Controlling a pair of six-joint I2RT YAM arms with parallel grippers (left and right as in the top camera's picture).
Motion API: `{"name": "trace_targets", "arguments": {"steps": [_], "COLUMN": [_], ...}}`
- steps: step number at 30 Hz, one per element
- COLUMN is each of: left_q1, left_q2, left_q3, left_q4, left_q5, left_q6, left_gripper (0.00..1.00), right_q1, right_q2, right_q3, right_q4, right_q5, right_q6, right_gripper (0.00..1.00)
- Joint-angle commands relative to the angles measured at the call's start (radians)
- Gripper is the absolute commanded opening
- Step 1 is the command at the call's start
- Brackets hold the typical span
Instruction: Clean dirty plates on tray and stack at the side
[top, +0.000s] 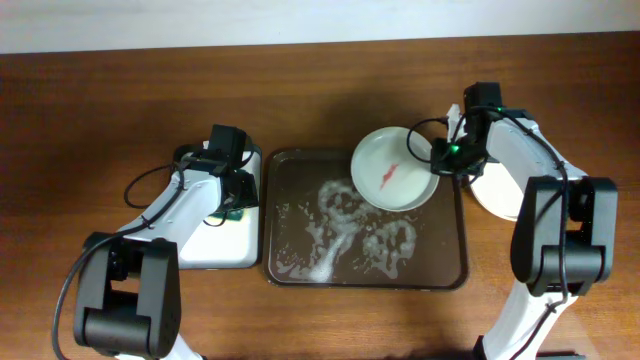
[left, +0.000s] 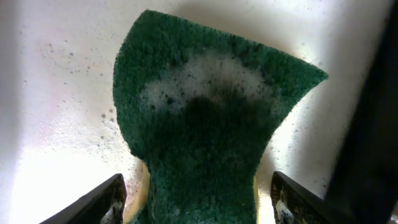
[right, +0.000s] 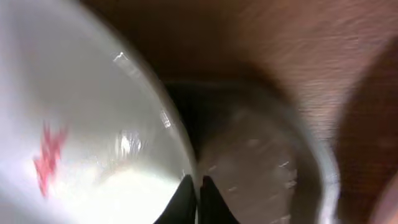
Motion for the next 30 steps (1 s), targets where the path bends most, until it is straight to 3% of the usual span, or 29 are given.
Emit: {"name": "trace_targets", "arguments": {"steps": [1, 9, 19, 30], "left_q1": [0.004, 0.004, 0.004, 0.005], "left_q2": [0.013, 0.013, 0.018, 0.081], "left_q3": [-0.008, -0.008, -0.015, -0.014], "left_q4": [0.002, 0.001, 0.014, 0.217], "left_q5": [0.007, 0.007, 0.006, -0.104], "left_q6": [0.005, 0.005, 0.005, 0.005], "left_gripper": [0.73, 0.74, 0.74, 0.73], "right_q1": [0.045, 0.154, 0.218, 0.219], "right_q2": [0.003, 0.001, 0.002, 0.002], "right_q3": [-0.009, -0.009, -0.009, -0.009], "right_q4": [-0.061, -0.213, -0.215, -0.22], "right_q5": [-0.081, -0.091, -0.09, -0.09], "right_q6": [0.005, 0.095, 0.111, 0.111], "right_gripper": [0.04, 0.04, 0.04, 0.04]}}
